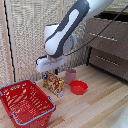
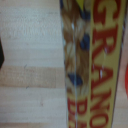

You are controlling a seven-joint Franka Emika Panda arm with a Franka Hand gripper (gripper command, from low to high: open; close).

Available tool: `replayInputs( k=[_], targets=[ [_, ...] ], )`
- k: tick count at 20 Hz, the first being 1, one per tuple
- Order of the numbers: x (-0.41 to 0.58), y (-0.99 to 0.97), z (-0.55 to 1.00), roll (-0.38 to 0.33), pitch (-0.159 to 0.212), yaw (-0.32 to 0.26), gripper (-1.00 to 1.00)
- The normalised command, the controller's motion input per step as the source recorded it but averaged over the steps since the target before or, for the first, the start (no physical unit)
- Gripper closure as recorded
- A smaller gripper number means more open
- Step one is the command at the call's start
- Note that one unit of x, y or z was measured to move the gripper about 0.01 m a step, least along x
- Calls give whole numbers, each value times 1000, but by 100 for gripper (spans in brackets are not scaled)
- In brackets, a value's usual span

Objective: Meticulously direct the gripper system near the nourishment stick. Grapple the nourishment stick firmly with the gripper system. Progress with the gripper system grasping the stick toward the storage box. Tenderly permit the nourishment stick to descend into the box.

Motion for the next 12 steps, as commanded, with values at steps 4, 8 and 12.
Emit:
replayInputs(
  k=[4, 8, 12],
  targets=[
    [110, -158, -271, -4, -20, 164, -100],
    [10, -6, -186, -11, 4, 78, 100],
    [-26, 30, -35, -5, 1, 0, 100]
  ],
)
